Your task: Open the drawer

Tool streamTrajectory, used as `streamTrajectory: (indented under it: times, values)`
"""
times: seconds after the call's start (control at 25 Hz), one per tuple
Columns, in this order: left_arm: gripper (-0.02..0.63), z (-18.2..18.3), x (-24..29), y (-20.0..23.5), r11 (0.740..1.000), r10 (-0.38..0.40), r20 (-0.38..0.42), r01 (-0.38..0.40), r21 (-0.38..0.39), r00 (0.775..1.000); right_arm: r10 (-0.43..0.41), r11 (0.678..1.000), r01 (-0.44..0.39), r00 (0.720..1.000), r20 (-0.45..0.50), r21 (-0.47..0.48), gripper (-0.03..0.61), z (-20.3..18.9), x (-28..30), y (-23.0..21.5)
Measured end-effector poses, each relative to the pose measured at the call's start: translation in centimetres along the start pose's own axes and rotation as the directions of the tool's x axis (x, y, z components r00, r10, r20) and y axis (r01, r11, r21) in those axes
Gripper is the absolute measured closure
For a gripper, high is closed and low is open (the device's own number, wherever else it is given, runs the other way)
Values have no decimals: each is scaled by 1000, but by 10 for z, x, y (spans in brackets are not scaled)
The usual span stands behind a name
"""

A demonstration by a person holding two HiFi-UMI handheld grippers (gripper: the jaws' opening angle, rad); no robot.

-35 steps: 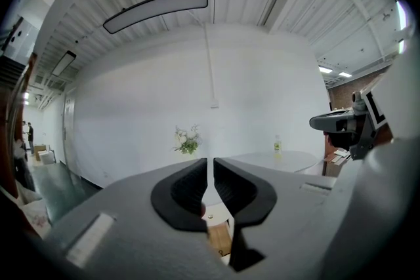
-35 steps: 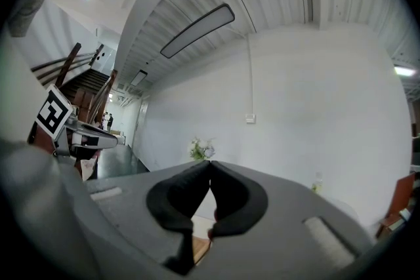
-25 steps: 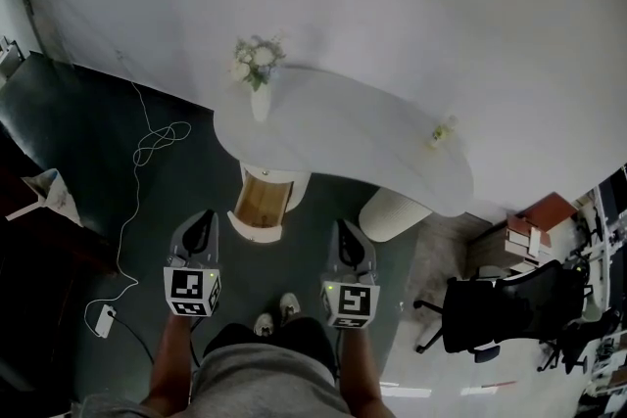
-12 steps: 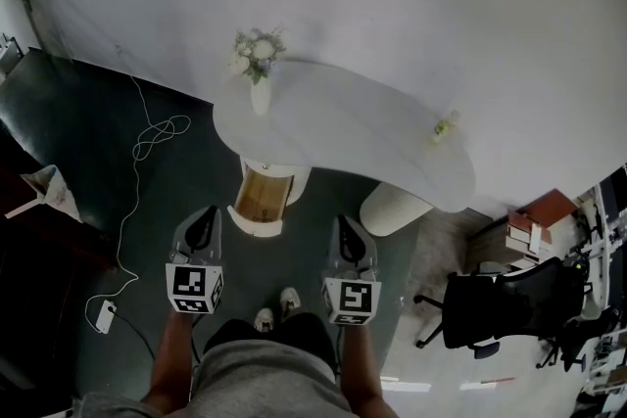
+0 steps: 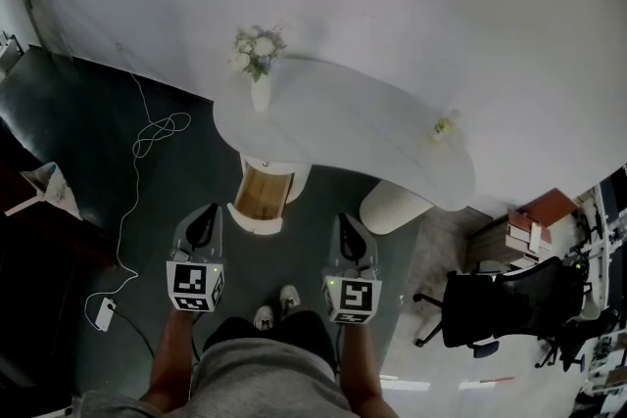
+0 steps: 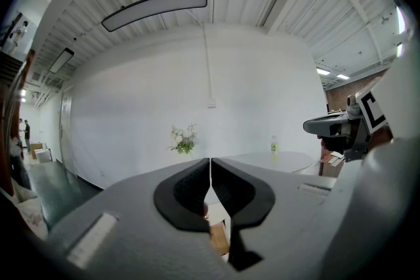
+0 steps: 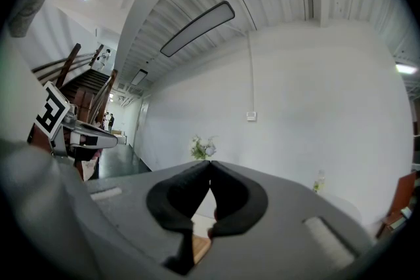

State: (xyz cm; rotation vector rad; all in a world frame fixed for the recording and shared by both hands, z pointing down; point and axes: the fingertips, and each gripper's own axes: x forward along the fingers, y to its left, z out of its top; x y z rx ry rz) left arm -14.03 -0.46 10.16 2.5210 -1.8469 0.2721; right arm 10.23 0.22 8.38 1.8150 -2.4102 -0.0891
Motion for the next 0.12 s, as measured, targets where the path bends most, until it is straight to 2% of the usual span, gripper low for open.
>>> streamTrajectory:
  times: [0.12]
  values:
    - [598,1,0,1,1000,0,2,0,1,1000,0,1000,0,1000,6,5,575,-1,0,1]
